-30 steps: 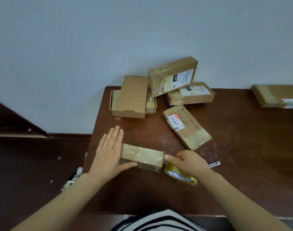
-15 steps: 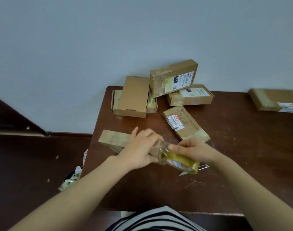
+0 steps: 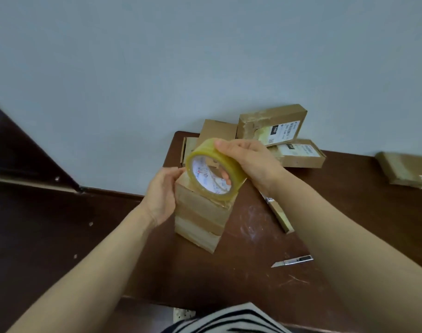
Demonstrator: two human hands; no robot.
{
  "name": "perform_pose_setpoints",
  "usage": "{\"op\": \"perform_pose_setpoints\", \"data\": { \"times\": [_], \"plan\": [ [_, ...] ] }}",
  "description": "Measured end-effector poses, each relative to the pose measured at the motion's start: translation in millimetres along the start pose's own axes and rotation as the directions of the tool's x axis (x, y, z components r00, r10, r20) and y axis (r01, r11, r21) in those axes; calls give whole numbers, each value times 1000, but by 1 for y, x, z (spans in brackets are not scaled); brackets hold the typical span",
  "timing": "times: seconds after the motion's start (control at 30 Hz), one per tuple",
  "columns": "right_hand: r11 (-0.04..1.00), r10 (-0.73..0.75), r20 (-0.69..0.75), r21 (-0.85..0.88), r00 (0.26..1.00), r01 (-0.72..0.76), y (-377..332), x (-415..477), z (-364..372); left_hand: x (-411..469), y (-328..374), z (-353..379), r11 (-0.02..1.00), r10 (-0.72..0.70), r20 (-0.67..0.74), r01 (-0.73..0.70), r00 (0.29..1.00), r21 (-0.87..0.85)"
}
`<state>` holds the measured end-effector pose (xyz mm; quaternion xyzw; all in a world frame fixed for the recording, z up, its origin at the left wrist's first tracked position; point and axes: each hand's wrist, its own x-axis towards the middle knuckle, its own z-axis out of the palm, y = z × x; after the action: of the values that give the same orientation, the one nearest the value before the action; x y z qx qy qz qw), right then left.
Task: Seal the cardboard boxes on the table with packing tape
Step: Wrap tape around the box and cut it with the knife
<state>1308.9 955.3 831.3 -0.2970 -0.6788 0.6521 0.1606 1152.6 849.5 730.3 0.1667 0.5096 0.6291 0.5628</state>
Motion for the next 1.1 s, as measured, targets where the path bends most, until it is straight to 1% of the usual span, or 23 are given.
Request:
{"op": "perform_pose_setpoints", "data": {
  "times": [0.07, 0.1, 0.17, 0.27, 0.33, 0.4, 0.47, 0.5, 0.67, 0.8, 0.97, 1.07, 1.1],
  "plan": [
    [1000, -8, 49, -24, 999, 9, -4, 5, 15, 4, -9, 5, 986, 59, -170, -31, 984, 163],
    [999, -11, 74, -39, 997, 14, -7, 6, 20, 5, -12, 9, 978, 89, -251, -37, 964, 207],
    [999, -4, 123, -44, 992, 9, -10, 4, 26, 6, -16, 13, 981, 126, -369, -60, 921, 185],
    [999, 31, 191, -26, 981, -26, -17, -8, 22, 7, -18, 14, 989, 139, -410, -108, 901, 97],
    [995, 59, 163, -89, 985, -45, -23, -20, 10, 12, -19, 14, 986, 167, -466, -147, 869, 80],
    [973, 108, 135, -216, 985, -77, -28, -33, -6, 17, -21, 12, 982, 190, -541, -168, 820, 91],
    [929, 197, 107, -337, 975, -150, -29, -50, -20, 21, -23, 13, 978, 209, -533, -167, 820, 127],
    [910, 239, 91, -368, 967, -191, -27, -58, -25, 22, -23, 14, 977, 212, -522, -164, 826, 138],
    [830, 395, -33, -414, 918, -373, 7, -74, -26, 25, -23, 20, 982, 182, -537, -122, 824, 146],
    [773, 438, -105, -464, 893, -433, 40, -74, -23, 25, -24, 19, 981, 183, -556, -115, 811, 155],
    [786, 468, -91, -413, 879, -461, 73, -70, -13, 19, -21, 19, 987, 132, -543, -58, 829, 151],
    [817, 460, -75, -356, 885, -454, 84, -63, -6, 15, -22, 13, 965, 181, -458, -68, 870, 253],
    [819, 453, -71, -361, 888, -447, 85, -61, -5, 12, -18, 10, 938, 220, -401, -80, 889, 337]
  ]
}}
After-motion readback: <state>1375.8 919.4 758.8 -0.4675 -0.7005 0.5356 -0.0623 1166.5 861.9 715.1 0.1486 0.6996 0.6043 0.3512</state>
